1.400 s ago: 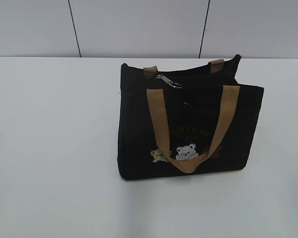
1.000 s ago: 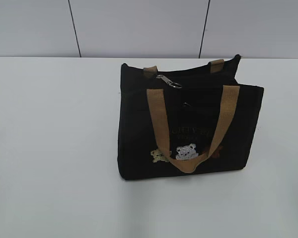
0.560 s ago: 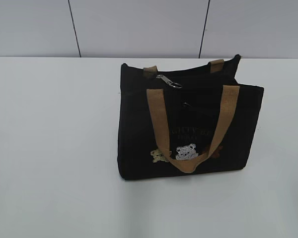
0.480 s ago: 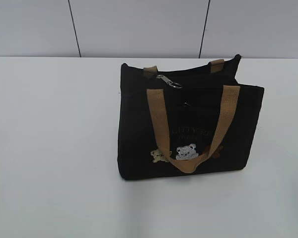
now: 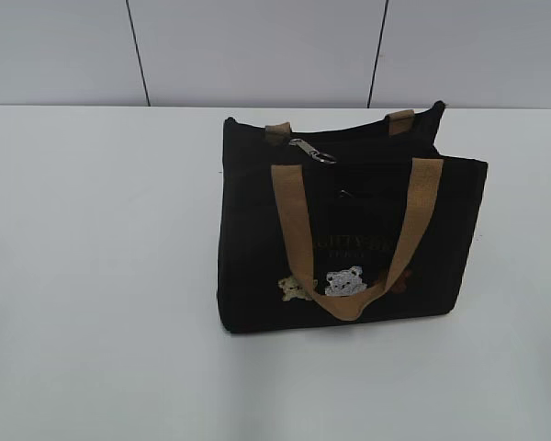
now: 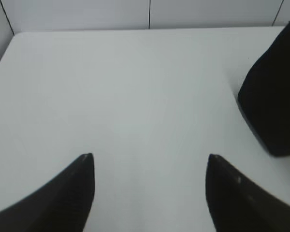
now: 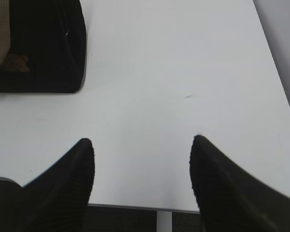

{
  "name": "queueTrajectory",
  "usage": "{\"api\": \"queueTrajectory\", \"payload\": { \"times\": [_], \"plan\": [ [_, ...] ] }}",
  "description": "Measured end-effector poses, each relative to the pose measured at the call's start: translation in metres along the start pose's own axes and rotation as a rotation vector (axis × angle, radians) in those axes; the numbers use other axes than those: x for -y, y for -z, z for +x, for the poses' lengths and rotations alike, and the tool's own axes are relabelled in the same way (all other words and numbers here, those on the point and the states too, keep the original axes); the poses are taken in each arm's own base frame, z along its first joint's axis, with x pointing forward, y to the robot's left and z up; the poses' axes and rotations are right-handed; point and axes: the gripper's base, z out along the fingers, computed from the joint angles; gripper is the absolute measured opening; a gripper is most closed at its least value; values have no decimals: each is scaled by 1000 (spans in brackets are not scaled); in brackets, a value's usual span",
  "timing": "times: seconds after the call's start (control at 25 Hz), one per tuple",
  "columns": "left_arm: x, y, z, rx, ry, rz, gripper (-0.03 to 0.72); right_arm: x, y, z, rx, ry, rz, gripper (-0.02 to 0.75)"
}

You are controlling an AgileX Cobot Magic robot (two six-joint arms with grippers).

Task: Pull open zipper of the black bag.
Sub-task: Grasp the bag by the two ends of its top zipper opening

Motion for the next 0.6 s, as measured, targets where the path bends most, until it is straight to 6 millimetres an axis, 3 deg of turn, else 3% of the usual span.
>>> {"api": "queueTrajectory", "payload": {
  "times": [0.12, 0.28, 0.44, 0.6],
  "plan": [
    [-2, -4, -17, 95, -10, -11, 543, 0, 0, 0, 0, -1, -1, 473],
    [-6, -25, -48, 221, 6, -22, 543, -1, 0, 0, 2, -6, -12, 473],
    [-12, -62, -76, 274, 13, -34, 542, -2, 0, 0, 4, -12, -24, 473],
    [-19, -109, -91, 357, -1, -69, 540, -2, 0, 0, 5, -13, -25, 473]
  ]
}}
